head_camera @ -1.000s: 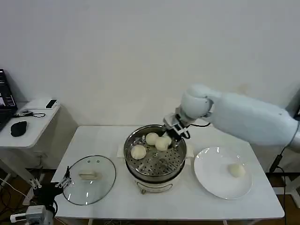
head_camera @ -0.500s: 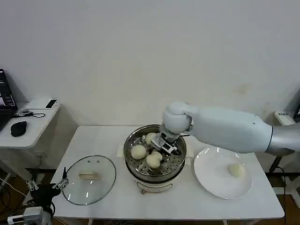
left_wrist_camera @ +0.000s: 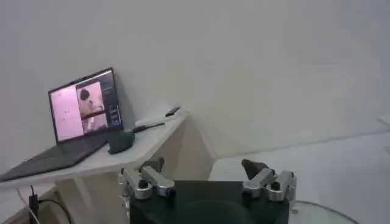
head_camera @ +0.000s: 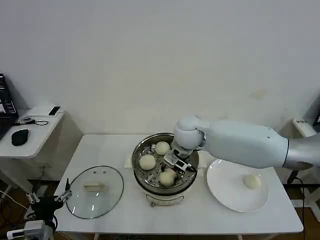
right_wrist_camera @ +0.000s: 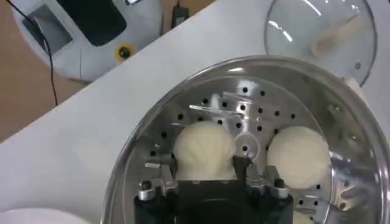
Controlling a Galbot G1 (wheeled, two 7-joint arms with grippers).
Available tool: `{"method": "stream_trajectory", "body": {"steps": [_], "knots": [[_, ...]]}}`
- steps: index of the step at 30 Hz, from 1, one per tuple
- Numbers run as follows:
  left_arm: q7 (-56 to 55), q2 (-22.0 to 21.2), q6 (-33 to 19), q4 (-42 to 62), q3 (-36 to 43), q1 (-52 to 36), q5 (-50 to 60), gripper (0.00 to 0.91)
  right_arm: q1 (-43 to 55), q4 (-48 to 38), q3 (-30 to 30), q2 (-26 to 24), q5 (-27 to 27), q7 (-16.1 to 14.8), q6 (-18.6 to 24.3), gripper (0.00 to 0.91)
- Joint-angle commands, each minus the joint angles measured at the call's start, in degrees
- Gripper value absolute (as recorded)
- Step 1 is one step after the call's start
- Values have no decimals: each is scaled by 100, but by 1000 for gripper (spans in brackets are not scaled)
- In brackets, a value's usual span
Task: Take steamed baozi put them in steamer then cover it.
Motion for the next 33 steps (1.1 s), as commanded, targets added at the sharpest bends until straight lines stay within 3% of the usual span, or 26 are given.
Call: {"method": "stream_trajectory", "body": {"steps": [1,16,23,28,33], "knots": [[4,11,3,-2,3,6,4,907,18,26,-27,-13,-5,87,98,907],[19,86,9,8,68,-75,7,907,383,-427,769,-353,252,360,-18,907],[-6,226,60,83,117,-191,-46,907,642,159,818,-1382,380,389,-356,907],[4,407,66,140,155,-203,-83,907,542,511,825,-2667,391,461,-702,907],[-8,484,91,169,254,-316,-127,907,140,466,992,-3637,209,556,-677,907]]}}
